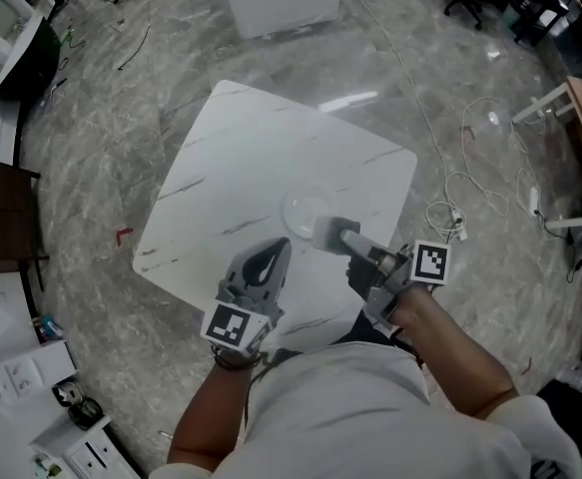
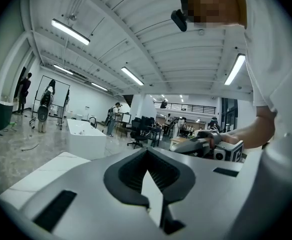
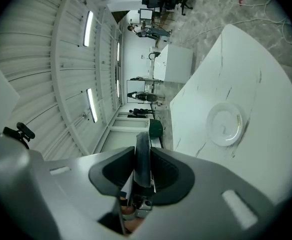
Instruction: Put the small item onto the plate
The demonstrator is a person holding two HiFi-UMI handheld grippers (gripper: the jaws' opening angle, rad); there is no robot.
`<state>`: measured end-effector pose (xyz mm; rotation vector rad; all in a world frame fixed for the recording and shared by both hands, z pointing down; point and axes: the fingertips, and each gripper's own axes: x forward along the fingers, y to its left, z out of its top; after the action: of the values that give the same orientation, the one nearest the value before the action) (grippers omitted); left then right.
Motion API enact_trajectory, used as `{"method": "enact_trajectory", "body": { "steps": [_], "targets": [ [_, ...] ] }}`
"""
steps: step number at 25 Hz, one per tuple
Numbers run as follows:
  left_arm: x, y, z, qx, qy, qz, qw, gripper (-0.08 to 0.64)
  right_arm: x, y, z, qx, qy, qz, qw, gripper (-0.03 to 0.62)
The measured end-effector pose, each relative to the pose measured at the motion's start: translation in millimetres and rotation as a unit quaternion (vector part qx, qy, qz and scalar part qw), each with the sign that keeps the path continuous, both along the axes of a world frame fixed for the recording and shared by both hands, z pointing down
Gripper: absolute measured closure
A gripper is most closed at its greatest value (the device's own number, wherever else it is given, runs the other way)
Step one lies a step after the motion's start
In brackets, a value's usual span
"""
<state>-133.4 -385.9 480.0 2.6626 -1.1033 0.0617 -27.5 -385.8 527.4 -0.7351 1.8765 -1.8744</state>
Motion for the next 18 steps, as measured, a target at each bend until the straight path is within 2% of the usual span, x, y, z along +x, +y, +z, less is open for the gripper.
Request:
{"method": "enact_trajectory", "body": {
  "steps": [4,10,18],
  "targets": [
    [0,-14,23,-0.015,-0.011,-0.022,0.9996,0.555,-3,-27,41,-0.027,0.003,-0.028,0.999,0.495],
    [-6,-33,64,-0.057,-0.019,-0.037,0.9975,0.555,-10,-63,113,-0.048,0.042,-0.057,0.996,0.495],
    [-2,-46,98,-0.069,-0.014,-0.053,0.9961,0.555,-19,-79,174,-0.076,0.070,-0.081,0.991,0.495]
  ]
}}
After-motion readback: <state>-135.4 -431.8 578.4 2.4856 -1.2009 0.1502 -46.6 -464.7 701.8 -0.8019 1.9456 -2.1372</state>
